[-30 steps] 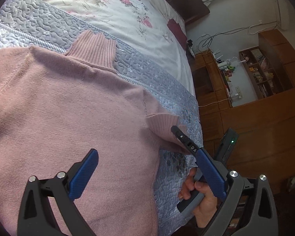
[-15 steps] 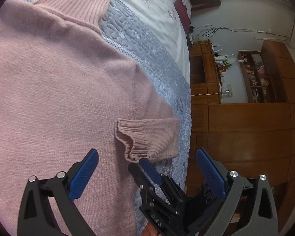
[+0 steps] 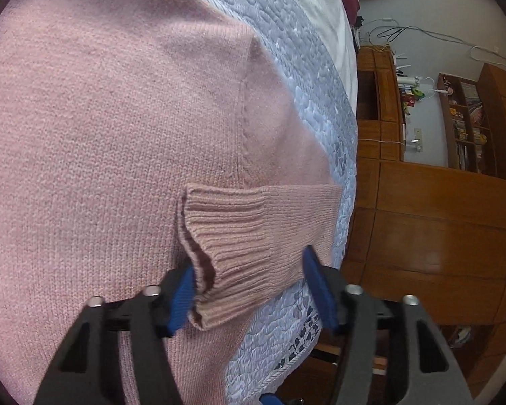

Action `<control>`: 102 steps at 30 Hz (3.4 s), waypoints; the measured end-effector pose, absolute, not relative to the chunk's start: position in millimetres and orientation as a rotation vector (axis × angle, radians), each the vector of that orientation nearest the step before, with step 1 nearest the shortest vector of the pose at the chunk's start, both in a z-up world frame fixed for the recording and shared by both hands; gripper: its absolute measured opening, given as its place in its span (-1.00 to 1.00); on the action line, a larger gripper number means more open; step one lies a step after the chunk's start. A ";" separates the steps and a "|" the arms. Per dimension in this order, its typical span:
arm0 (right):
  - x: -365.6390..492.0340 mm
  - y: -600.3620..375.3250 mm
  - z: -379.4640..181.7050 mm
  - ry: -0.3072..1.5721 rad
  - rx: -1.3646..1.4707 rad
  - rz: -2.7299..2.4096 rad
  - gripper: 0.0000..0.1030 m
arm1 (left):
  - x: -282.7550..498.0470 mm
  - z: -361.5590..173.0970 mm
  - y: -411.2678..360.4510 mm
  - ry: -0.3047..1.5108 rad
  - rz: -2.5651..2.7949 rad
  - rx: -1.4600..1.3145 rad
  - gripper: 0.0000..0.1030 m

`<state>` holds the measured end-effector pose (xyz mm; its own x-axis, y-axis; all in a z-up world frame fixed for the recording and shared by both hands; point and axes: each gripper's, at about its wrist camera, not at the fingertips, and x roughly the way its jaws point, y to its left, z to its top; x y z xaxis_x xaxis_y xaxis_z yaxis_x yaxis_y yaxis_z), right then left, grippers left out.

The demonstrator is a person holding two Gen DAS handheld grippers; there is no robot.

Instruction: Fold small clothes

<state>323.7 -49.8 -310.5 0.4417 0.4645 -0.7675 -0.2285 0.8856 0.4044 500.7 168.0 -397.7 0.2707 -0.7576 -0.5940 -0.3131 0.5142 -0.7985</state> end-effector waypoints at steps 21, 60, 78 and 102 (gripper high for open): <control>285.9 -47.1 -302.0 1.059 0.333 0.457 -0.06 | 529.0 -200.7 225.4 1.162 -0.405 -0.603 -0.89; 288.8 -9.6 -317.7 1.112 0.288 0.493 -0.06 | 477.9 -340.7 469.7 1.364 -0.002 -0.683 -0.89; 286.9 11.5 -319.3 1.126 0.265 0.519 -0.06 | 446.1 -349.1 455.7 1.226 -0.076 -0.682 0.01; 247.5 151.5 -274.3 1.128 0.093 0.743 0.11 | 86.5 -318.9 778.5 0.731 0.668 -1.089 0.46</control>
